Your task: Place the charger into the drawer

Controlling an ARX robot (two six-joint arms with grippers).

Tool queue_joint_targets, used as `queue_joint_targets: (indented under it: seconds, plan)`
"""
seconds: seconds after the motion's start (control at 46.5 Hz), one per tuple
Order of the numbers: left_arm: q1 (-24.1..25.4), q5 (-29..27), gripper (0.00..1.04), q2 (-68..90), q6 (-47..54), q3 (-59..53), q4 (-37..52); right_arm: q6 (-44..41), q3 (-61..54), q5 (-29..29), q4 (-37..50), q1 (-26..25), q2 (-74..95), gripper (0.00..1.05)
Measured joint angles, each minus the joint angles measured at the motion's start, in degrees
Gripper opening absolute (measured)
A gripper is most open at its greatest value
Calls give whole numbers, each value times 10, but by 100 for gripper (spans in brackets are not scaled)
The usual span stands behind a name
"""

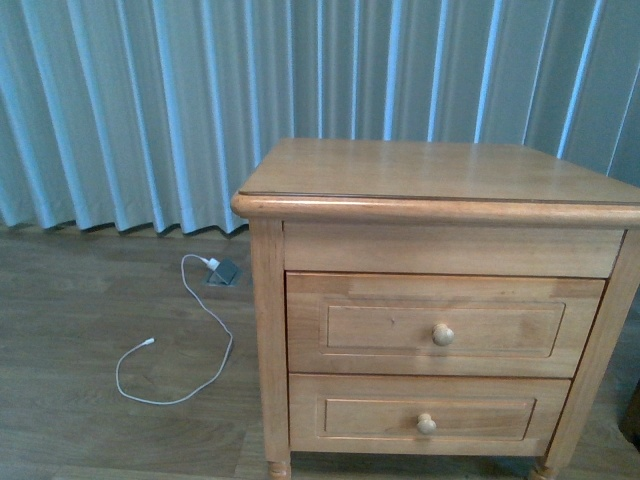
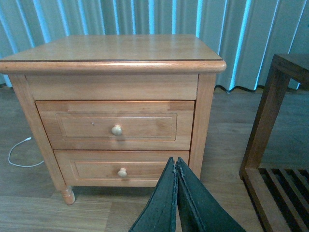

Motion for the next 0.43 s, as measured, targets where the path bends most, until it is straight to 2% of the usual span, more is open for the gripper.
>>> queue_joint_targets:
  seconds: [0.021, 0.064, 0.15, 0.43]
  plan:
    - [0, 0, 99, 0, 0, 0, 0, -1, 0, 0, 0, 0, 0, 2]
    - [0, 0, 99, 0, 0, 0, 0, -1, 0, 0, 0, 0, 0, 10]
    - [0, 0, 99, 0, 0, 0, 0, -1, 0, 0, 0, 0, 0, 32]
    - [0, 0, 99, 0, 0, 0, 0, -1, 0, 0, 0, 0, 0, 78]
